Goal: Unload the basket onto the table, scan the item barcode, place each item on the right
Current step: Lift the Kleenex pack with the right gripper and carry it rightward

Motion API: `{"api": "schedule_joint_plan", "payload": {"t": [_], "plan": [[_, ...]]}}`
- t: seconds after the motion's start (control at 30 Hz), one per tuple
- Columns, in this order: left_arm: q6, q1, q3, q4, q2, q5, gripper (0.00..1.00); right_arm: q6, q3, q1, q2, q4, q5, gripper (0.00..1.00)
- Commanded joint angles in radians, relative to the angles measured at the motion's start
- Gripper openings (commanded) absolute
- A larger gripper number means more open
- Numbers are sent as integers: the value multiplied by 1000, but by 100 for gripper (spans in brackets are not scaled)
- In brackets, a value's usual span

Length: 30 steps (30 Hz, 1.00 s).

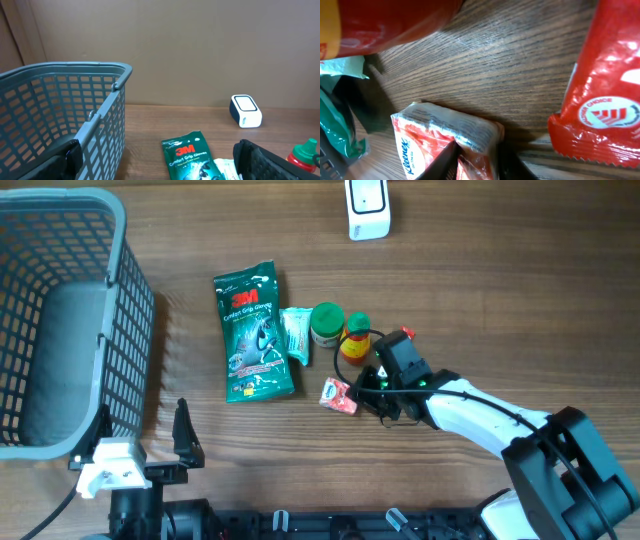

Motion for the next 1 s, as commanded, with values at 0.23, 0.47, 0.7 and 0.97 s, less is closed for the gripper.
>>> {"api": "schedule_joint_plan", "payload": {"t": [0.23, 0.47, 0.7, 0.97], "plan": [[-13, 9, -3, 3, -8, -3, 100, -50, -5, -65, -93, -159, -224, 4], [-13, 9, -3, 3, -8, -3, 100, -31, -5, -252, -326, -381, -643, 4], [-13, 9, -3, 3, -8, -3, 100, 84, -5, -299, -362, -517, -906, 4], [-13, 9, -3, 3, -8, -3, 100, 31, -5, -299, -362, -554, -919, 4]]}}
